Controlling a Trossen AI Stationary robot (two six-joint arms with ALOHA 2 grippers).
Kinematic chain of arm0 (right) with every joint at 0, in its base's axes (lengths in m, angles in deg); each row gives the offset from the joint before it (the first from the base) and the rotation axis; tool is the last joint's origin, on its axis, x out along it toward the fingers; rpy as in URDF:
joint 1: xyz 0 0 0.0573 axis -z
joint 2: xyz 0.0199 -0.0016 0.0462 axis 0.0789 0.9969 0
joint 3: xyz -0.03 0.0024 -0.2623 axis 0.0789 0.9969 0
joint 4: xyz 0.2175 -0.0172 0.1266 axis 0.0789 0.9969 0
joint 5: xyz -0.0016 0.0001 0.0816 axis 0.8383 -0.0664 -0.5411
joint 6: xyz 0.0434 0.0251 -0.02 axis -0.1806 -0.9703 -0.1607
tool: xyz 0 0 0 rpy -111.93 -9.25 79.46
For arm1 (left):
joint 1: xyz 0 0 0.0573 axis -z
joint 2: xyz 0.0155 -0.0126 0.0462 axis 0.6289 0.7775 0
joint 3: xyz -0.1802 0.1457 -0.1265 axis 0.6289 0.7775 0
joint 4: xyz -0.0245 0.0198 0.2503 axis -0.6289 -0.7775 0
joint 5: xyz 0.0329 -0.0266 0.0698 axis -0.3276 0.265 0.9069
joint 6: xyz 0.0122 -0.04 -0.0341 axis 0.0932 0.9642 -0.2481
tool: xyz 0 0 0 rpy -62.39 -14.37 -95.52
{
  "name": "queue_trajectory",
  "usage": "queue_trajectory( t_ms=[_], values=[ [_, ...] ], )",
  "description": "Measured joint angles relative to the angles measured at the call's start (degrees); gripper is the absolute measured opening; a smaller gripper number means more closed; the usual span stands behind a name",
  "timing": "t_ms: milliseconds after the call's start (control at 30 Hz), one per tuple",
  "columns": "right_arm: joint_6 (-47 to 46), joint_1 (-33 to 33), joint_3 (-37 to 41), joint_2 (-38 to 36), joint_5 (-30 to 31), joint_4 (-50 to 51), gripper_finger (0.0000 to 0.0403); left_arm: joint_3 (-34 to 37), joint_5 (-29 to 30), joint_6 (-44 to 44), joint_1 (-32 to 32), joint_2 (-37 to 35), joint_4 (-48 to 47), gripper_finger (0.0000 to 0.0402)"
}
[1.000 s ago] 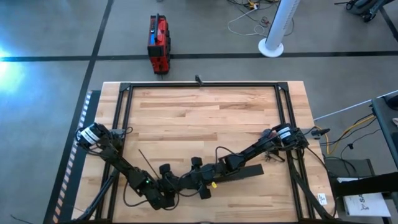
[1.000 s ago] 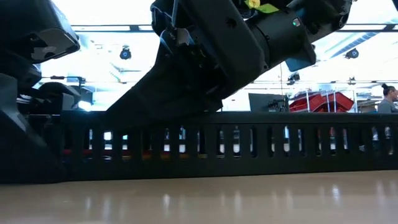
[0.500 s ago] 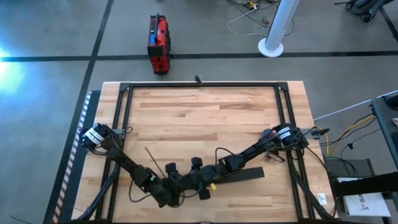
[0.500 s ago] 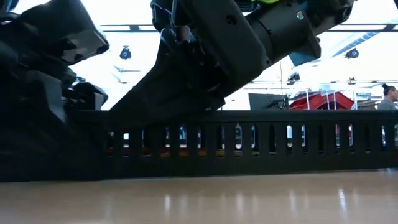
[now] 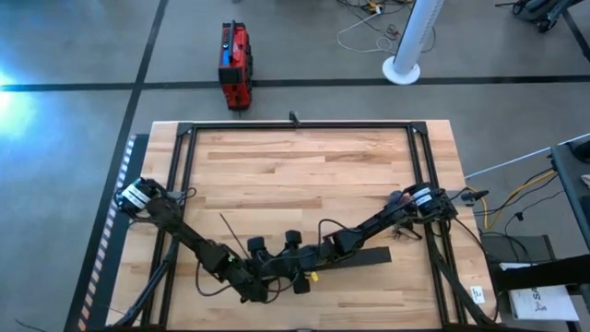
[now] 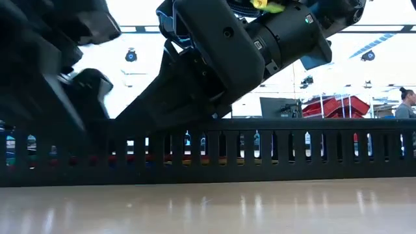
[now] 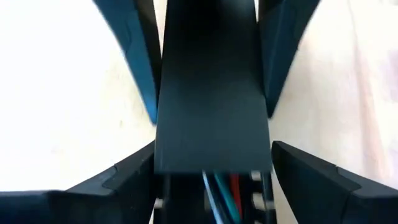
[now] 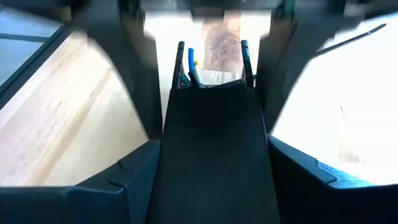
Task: Ziptie cables
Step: Close the cable duct using the cable lid
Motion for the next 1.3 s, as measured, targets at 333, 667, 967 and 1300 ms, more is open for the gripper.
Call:
queue_trajectory(
  t_ms=[333, 667, 967, 1300],
  values=[
    [-0.6, 0.0, 0.1, 0.0, -0.7, 0.9, 0.0235, 0.3, 0.1, 8.2, 4.4, -1.9, -6.8, 0.0261],
    [-0.4, 0.1, 0.2, 0.0, -2.5, 1.1, 0.0235, 0.5, 0.8, 9.5, 4.7, 4.1, -5.8, 0.0250],
    [0.7, 0.2, 0.6, 0.2, -4.6, -3.1, 0.0228, 0.6, 2.4, 7.9, 4.1, 5.1, -5.0, 0.0204],
    [3.0, 0.4, 0.4, 0.2, -9.4, -1.7, 0.0240, 0.7, 3.3, 6.1, 3.5, 5.2, -3.6, 0.0219]
  ],
)
